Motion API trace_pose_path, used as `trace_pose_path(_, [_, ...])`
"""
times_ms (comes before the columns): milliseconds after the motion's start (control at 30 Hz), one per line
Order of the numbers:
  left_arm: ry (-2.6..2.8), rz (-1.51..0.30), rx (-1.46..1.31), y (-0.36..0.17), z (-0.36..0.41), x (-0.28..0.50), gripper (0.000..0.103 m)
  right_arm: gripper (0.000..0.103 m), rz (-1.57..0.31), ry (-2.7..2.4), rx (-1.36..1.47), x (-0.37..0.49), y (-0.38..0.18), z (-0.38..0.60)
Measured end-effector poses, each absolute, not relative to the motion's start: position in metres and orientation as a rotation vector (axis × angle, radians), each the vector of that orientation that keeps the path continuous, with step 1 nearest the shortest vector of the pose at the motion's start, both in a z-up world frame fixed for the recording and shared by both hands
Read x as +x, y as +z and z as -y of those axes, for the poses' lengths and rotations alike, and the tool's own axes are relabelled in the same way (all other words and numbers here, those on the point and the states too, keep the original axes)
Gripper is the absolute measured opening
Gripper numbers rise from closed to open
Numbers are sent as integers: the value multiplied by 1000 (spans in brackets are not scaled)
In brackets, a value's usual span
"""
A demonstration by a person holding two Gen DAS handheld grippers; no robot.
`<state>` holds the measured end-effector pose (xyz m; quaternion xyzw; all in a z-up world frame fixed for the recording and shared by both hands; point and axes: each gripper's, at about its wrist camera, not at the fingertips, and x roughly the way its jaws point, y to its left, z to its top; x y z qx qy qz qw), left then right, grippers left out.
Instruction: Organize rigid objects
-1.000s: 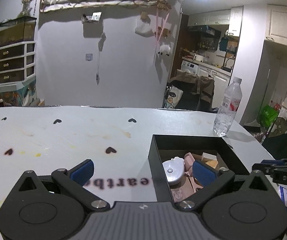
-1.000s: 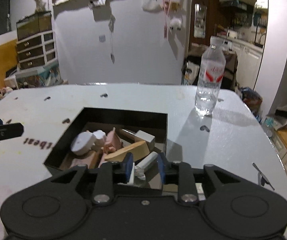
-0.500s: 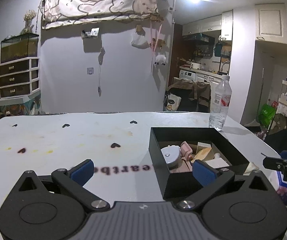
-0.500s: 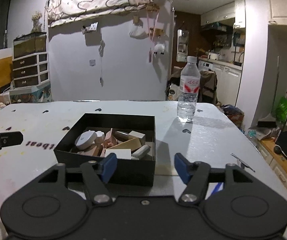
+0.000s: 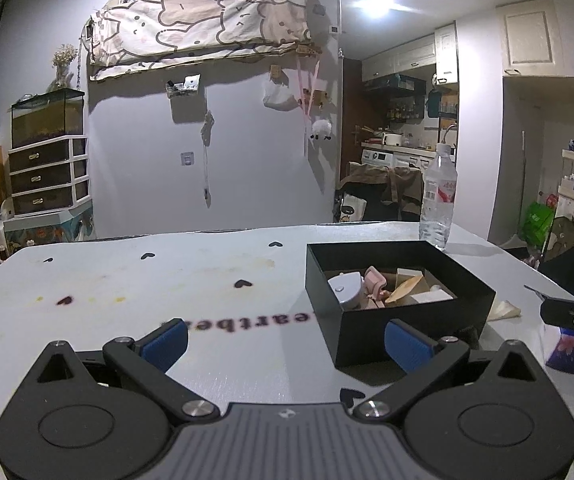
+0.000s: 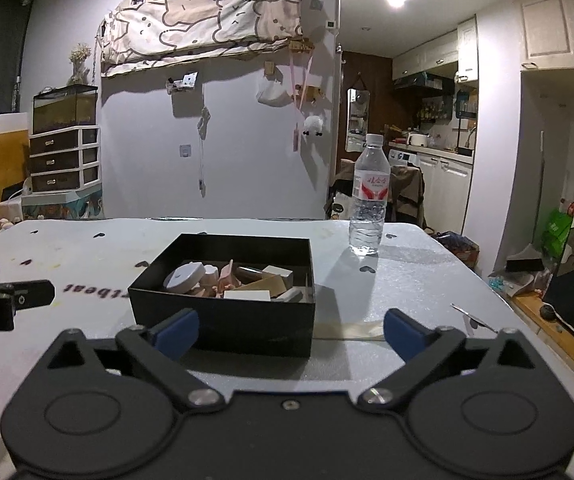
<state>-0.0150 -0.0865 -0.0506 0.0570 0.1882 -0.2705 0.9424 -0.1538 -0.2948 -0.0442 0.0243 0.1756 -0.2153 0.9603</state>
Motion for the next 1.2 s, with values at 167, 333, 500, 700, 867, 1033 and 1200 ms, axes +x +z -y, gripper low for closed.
trace_pose_path(167, [-552,-372,121,-55,80,-23,103,103,-326,-448,20,-160,-44,287])
trace_pose_path(333, [-555,-364,122,-57,77,-31,103,103,-319,-450,26,-162,-43,285])
trace_pose_path(500, [-556,-364,122,-56,76,-33,103,103,-315,-450,30,-165,-42,284])
trace_pose_path(700, [-555,-365,121,-55,76,-32,103,103,-318,-447,30,-165,-42,283])
trace_pose_path(867, [-549,-366,116,-54,74,-34,103,103,-318,-447,30,-165,-42,283])
trace_pose_path(1033, [-549,-366,115,-53,73,-35,103,103,-318,-447,30,-165,-42,283])
trace_pose_path(1200, [-548,-366,114,-53,73,-35,103,103,-318,-447,29,-165,-42,283])
